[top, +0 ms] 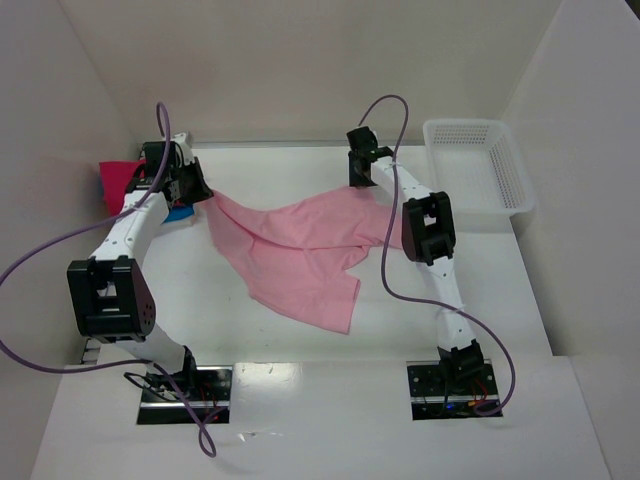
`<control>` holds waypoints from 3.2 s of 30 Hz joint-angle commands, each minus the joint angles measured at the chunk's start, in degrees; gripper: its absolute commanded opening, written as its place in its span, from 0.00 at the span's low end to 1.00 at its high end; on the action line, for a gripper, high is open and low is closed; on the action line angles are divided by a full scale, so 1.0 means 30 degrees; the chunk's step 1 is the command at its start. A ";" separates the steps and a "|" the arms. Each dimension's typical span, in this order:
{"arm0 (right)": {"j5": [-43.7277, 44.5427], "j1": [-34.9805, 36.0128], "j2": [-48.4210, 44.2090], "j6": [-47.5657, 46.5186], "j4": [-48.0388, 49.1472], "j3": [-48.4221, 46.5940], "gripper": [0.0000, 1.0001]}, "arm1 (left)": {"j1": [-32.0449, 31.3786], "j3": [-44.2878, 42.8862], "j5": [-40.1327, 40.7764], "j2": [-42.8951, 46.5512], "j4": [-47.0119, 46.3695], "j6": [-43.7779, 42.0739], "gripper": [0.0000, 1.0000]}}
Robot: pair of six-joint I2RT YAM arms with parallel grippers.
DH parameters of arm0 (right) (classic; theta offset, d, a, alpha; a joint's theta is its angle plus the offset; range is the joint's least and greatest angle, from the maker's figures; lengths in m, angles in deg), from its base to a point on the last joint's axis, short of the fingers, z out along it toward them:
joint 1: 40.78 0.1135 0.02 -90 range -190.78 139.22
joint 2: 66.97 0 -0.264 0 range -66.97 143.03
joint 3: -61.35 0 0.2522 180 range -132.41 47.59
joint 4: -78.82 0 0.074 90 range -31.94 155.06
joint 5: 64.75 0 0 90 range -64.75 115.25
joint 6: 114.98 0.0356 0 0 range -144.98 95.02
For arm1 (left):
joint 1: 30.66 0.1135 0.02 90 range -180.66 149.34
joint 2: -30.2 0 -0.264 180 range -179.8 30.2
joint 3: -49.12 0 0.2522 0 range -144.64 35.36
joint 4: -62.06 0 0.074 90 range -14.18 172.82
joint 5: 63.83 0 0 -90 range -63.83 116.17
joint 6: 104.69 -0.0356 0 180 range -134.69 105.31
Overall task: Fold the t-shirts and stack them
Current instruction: Flatten out the tshirt
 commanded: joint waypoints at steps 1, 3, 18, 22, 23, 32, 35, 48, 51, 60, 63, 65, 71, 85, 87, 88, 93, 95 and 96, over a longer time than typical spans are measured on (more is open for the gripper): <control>0.0087 0.0169 0.0553 -0.0114 -0.0068 -0.1103 0.38 | 0.0100 -0.0562 0.0006 -0.0102 -0.0179 -0.0520 0.00; 0.0087 0.0169 0.0729 -0.0087 -0.0068 -0.1306 0.28 | 0.0100 -0.0562 0.0006 -0.0102 -0.0179 -0.0520 0.00; 0.2068 0.0169 -0.3575 0.0199 -0.1033 -0.5741 0.00 | 0.0100 -0.3368 0.0804 0.0550 0.0962 -0.0532 0.00; 0.2490 0.0169 -0.6859 -0.0147 -0.0799 -0.5934 0.00 | 0.0100 -0.6077 0.1299 0.1215 0.1849 -0.0899 0.00; 0.2491 0.0169 -0.7676 -0.0346 -0.0596 -0.5669 0.00 | 0.0100 -0.6779 0.1498 0.1218 0.2222 -0.0901 0.00; 0.3896 0.0008 -1.9183 -0.0524 0.2451 0.0569 0.00 | 0.0100 -1.5289 0.3346 0.3023 0.4187 -0.1458 0.00; 0.4465 -0.0006 -2.1547 -0.0524 0.2663 0.1755 0.00 | 0.0100 -1.6441 0.3346 0.3976 0.4655 -0.1458 0.00; 0.1993 -0.0006 -3.2012 0.1080 0.0478 0.9445 0.00 | -0.0603 -1.1595 0.5201 1.3854 0.5234 -0.1424 0.00; 0.1581 -0.0006 -3.3517 0.1322 -0.0548 1.0059 0.00 | -0.1208 -1.1196 0.6490 1.5434 0.5476 -0.1165 0.00; 0.3084 -0.0006 -3.1373 0.1629 0.1207 1.3804 0.00 | -0.1834 -0.9743 0.7242 1.2219 0.3556 -0.1516 0.00; 0.1822 -0.0006 -3.0405 0.2308 0.2660 1.6091 0.00 | -0.1834 -0.7101 0.7067 1.2115 0.2039 -0.1017 0.00; 0.0633 -0.0006 -2.9867 0.2855 0.3938 1.8051 0.00 | -0.1834 -0.4081 0.6891 1.2348 0.1090 -0.0723 0.00; 0.0761 -0.0094 -2.7002 0.3518 0.7443 2.2874 0.00 | -0.1834 0.1660 0.6891 1.1531 -0.1158 0.0226 0.00; 0.0439 -0.0387 -1.7082 0.3783 1.0450 2.0258 0.00 | -0.1482 0.3699 0.7535 0.4541 -0.4182 0.0710 0.00; 0.0698 -0.0562 -1.6130 0.3783 1.0625 1.9588 0.00 | -0.1482 0.3251 0.7469 0.3572 -0.4696 0.0710 0.00; 0.0992 -0.0563 -1.5823 0.3720 1.0625 1.9068 0.00 | -0.1482 0.2886 0.7332 0.2838 -0.4835 0.0710 0.00; 0.1260 -0.1020 -1.4276 0.3254 1.0205 1.6960 0.00 | -0.1306 0.0754 0.7330 -0.0292 -0.5392 0.0710 0.00; 0.1464 -0.1476 -1.3832 0.3014 1.0068 1.6181 0.00 | -0.1103 0.0200 0.7156 -0.1047 -0.5675 0.0674 0.00; 0.1464 -0.1690 -1.3796 0.2876 1.0068 1.5834 0.00 | -0.1101 -0.0169 0.7154 -0.1584 -0.5860 0.0536 0.00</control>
